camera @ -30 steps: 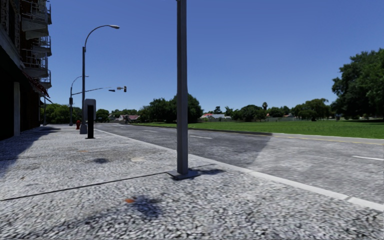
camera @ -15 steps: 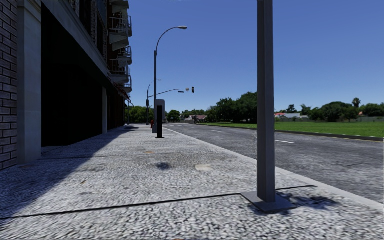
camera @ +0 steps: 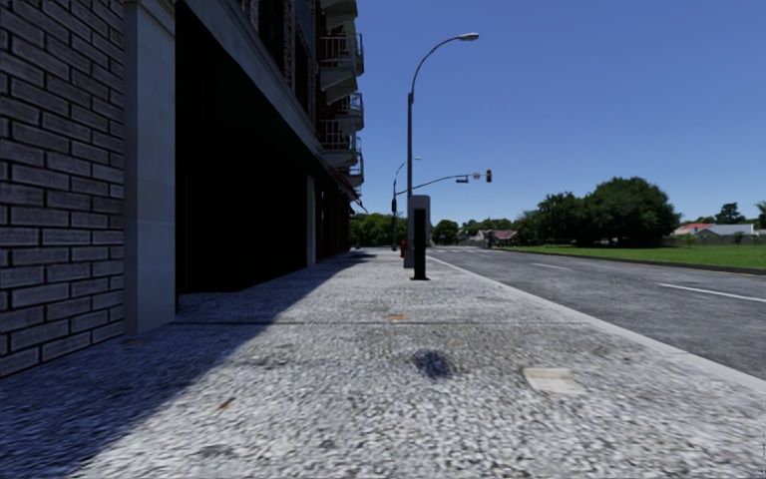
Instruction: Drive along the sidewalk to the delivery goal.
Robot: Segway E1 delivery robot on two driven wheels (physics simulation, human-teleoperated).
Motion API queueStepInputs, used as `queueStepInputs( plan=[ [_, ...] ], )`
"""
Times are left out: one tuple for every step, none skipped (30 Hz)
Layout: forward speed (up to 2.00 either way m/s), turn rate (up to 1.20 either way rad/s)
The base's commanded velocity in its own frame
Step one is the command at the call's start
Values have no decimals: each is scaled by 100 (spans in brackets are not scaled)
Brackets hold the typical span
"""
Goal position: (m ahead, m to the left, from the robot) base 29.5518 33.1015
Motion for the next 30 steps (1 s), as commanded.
queueStepInputs(
  plan=[
    [200, 0],
    [200, 0],
    [200, 4],
    [200, 4],
    [200, 10],
    [200, 13],
    [200, 13],
    [200, 13],
    [200, 13],
    [200, 14],
    [200, 14],
    [200, 14],
    [200, 11],
    [200, 0],
    [200, 0],
    [200, 0],
    [200, 0],
    [200, 0],
    [200, 0],
    [200, 0],
    [200, 0],
    [200, 0],
    [200, 0],
    [200, 0],
    [200, 0],
    [200, 0],
    [200, 0],
    [200, 0],
    [200, 0],
    [200, 0]
  ],
)
